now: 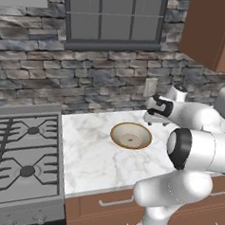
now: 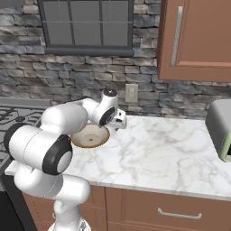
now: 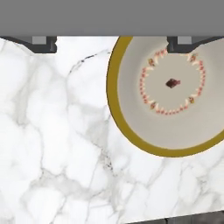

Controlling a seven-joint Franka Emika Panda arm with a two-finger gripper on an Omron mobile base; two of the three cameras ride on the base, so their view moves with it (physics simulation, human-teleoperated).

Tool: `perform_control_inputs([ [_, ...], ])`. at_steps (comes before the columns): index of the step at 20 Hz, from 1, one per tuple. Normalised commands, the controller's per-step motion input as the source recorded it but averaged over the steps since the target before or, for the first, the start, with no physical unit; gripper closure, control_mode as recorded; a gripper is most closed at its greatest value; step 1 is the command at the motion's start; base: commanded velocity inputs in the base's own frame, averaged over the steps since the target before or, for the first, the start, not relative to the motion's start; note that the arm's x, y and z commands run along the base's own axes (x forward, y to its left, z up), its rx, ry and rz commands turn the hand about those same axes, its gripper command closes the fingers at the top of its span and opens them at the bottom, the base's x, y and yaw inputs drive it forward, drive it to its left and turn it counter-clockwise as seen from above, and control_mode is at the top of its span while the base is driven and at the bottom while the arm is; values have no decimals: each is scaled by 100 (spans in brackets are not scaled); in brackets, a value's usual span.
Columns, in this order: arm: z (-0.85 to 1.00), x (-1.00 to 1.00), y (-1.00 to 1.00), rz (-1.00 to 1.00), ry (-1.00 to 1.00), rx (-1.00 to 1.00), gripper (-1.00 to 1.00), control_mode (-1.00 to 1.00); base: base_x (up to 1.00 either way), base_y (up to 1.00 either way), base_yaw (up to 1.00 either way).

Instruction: Pick the cup and bowl from the counter and place them on the counter next to the sink.

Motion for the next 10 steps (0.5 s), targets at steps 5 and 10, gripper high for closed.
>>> perform_control_inputs([
  [5, -33, 0, 0, 0, -1, 1, -100, -100, 0, 0, 0],
  [10, -18, 9, 0, 0, 2, 1, -100, -100, 0, 0, 0],
])
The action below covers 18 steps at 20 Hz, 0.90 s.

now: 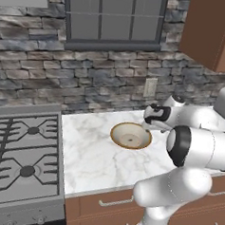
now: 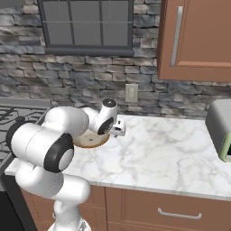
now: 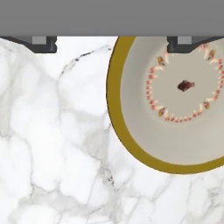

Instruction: Pick the cup and bowl from the counter and place them on the counter next to the sink.

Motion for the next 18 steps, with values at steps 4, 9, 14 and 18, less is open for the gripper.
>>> perform_control_inputs([
  [4, 0, 24, 0, 0, 1, 0, -100, -100, 0, 0, 0],
  [9, 0, 25, 0, 0, 5, 0, -100, -100, 0, 0, 0],
  [14, -7, 4, 5, 1, 11, 0, -100, -100, 0, 0, 0],
  [18, -8, 0, 4, 4, 14, 2, -100, -100, 0, 0, 0],
])
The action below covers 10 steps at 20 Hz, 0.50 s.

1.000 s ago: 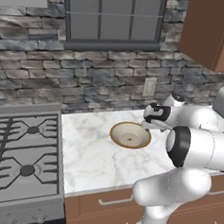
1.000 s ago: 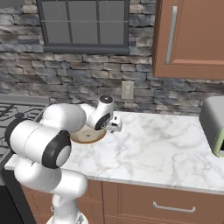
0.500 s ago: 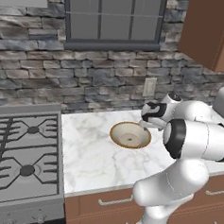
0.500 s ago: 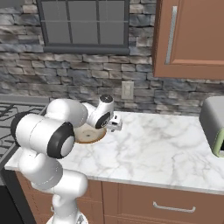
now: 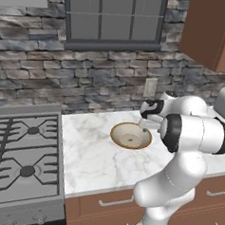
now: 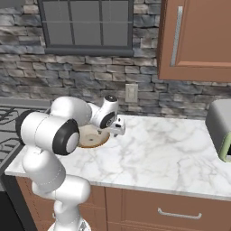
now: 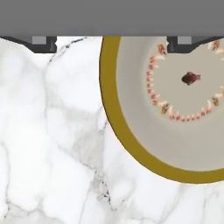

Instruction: Pick the cup and bowl from the counter and place them on the counter next to the sink.

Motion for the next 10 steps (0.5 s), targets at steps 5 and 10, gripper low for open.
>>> perform_control_inputs([
  [5, -2, 0, 0, 4, 13, 6, -100, -100, 0, 0, 0],
  [10, -6, 0, 0, 2, 8, 6, -100, -100, 0, 0, 0],
])
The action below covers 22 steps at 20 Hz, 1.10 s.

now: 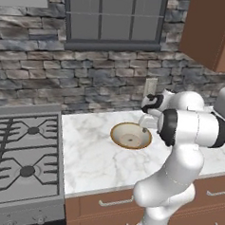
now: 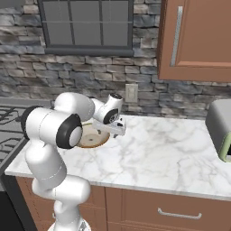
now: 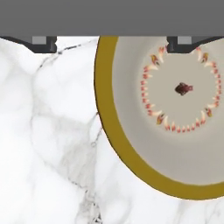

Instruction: Pick the cup and bowl from the counter and place them on the counter next to the sink.

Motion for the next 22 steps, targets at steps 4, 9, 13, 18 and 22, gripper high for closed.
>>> perform_control_inputs([
  [4, -17, 0, 0, 0, 2, 5, -100, -100, 0, 0, 0],
  [9, -26, 0, 0, 0, 4, 5, -100, -100, 0, 0, 0],
  [13, -25, 0, 0, 0, 0, 2, -100, -100, 0, 0, 0],
  [18, -18, 0, 0, 0, 0, 0, -100, -100, 0, 0, 0],
  [22, -11, 0, 5, 0, 0, 1, -100, -100, 0, 0, 0],
])
